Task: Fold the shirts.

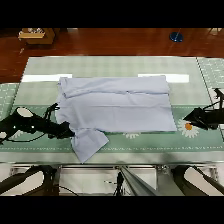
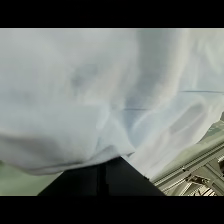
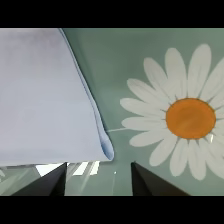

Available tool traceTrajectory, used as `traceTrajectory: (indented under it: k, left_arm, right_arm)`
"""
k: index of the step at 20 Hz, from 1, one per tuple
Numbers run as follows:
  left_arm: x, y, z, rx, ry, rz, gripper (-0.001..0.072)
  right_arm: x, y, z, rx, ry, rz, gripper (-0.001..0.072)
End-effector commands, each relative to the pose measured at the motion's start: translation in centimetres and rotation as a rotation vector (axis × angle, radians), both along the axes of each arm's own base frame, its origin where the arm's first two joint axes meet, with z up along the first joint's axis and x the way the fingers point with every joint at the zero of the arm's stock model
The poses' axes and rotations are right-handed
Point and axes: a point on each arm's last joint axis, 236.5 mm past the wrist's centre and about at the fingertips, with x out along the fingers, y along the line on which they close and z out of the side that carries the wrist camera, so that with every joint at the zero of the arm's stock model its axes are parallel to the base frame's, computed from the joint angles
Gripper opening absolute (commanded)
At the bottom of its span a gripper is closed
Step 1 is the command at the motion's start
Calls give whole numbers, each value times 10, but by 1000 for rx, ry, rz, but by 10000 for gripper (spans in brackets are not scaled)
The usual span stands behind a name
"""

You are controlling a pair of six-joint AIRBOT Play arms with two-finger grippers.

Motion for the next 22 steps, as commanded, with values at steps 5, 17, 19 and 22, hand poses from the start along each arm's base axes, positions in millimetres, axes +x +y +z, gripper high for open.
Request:
traceTrajectory:
  k: [5,17,19,22]
  left_arm:
    - [-4,1,0,0,-9,-43,24]
    - [13,1,24,-17,-109,-102,23]
    - [42,5,59,-8,-253,-82,23]
    - [88,15,129,6,-506,-5,23]
  right_arm:
    - [-9,17,-35,79,-11,-117,502]
    - [11,70,-40,128,-59,-68,12]
    - [37,60,1,75,-198,-33,11]
    - [72,48,69,-9,-409,-21,10]
